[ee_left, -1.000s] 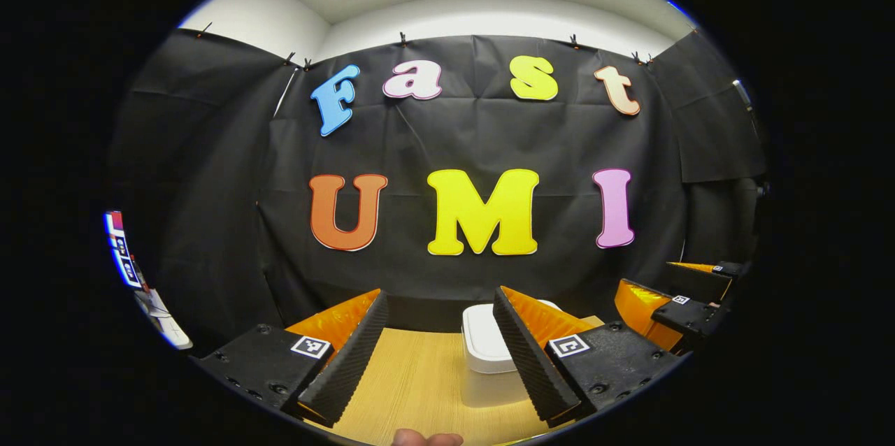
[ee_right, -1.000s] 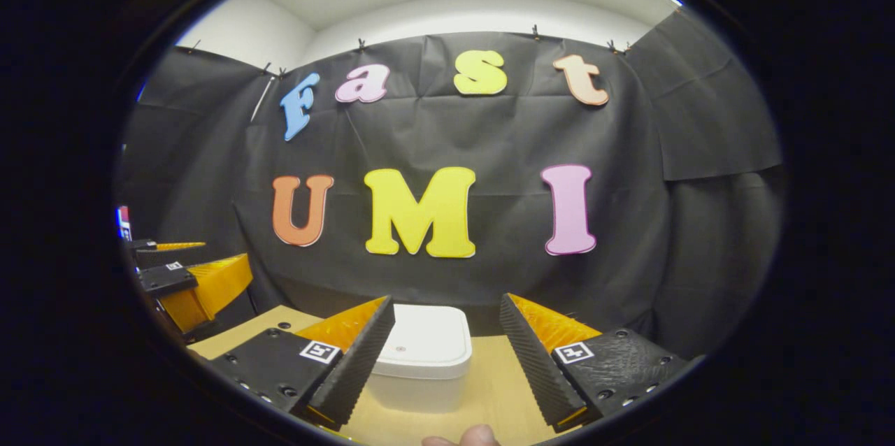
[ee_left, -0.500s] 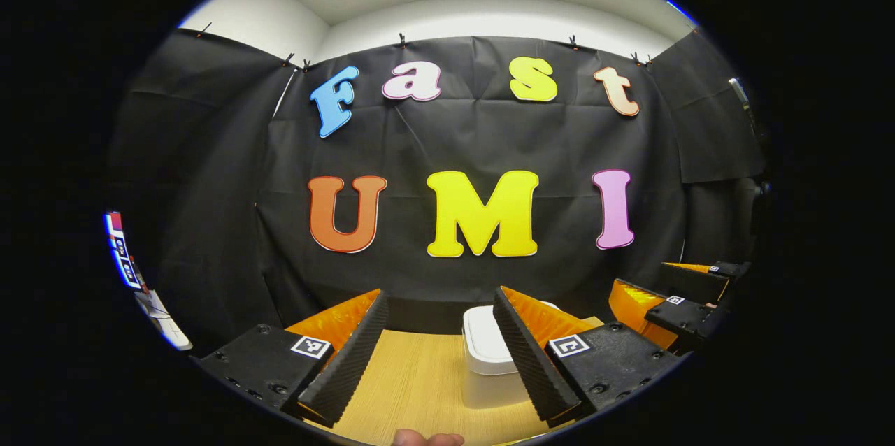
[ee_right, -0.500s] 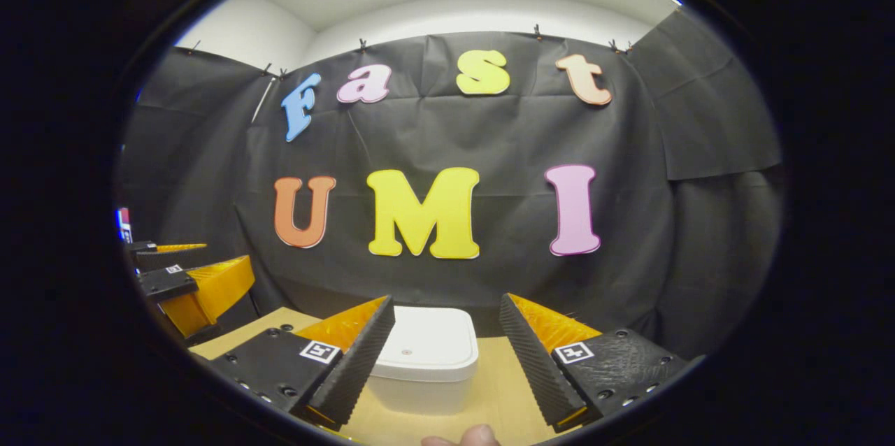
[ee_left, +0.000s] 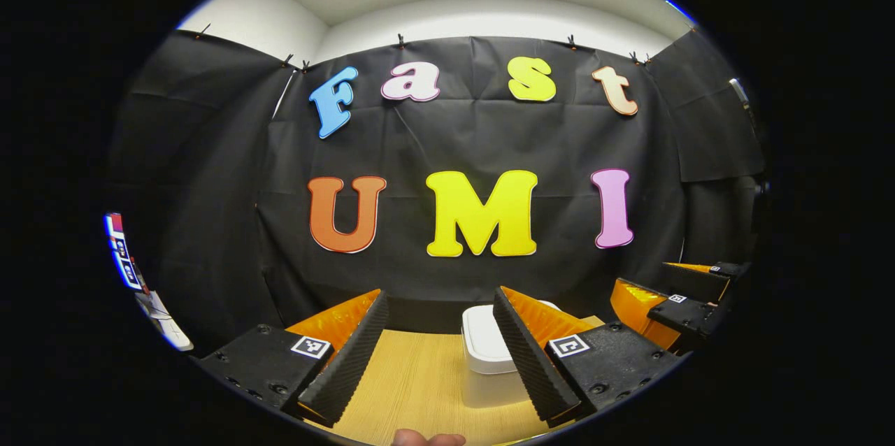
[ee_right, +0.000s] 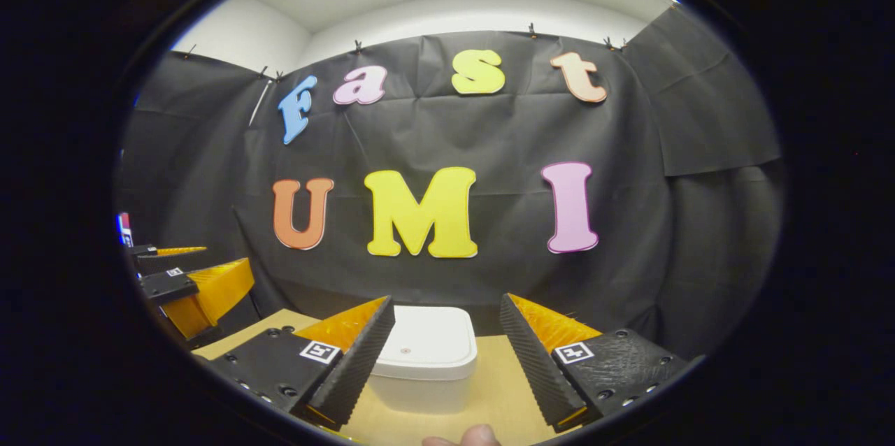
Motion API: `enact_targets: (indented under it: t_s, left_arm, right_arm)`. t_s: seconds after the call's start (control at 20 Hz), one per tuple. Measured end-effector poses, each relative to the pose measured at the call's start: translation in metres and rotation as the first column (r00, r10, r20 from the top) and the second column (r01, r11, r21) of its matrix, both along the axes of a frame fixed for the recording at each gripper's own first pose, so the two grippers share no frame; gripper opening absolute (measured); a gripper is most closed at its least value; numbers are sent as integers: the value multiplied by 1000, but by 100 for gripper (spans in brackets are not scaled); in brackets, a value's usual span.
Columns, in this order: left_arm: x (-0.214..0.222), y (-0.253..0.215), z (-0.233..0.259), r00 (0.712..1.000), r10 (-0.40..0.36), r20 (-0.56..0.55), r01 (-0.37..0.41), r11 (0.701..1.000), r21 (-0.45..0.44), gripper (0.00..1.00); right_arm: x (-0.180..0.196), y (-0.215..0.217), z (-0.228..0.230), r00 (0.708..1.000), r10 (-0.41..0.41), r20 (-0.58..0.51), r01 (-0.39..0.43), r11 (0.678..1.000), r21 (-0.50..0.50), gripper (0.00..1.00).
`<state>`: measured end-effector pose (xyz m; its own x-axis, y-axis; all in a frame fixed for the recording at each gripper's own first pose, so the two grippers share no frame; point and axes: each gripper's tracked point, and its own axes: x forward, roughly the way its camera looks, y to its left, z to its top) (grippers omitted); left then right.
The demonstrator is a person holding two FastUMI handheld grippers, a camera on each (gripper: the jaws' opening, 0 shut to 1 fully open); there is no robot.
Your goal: Press the lid of the desktop garbage bin to open it, pick up the crumpled paper on the desktop and throw it into the bin, then pick up the pop can on the desktop and drop it into the bin, and finally close the garbage bin lid.
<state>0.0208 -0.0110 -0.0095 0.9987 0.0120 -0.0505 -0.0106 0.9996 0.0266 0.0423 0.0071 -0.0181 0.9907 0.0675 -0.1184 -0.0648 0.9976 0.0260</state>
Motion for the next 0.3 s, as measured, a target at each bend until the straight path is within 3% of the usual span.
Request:
enact_targets:
  t_s: [0.3]
  left_arm:
    - [-1,-4,-1,1000,-4,-3,4,1000,-1,97]
  right_arm:
    - [-3,-4,2,1000,-5,4,5,1000,-2,96]
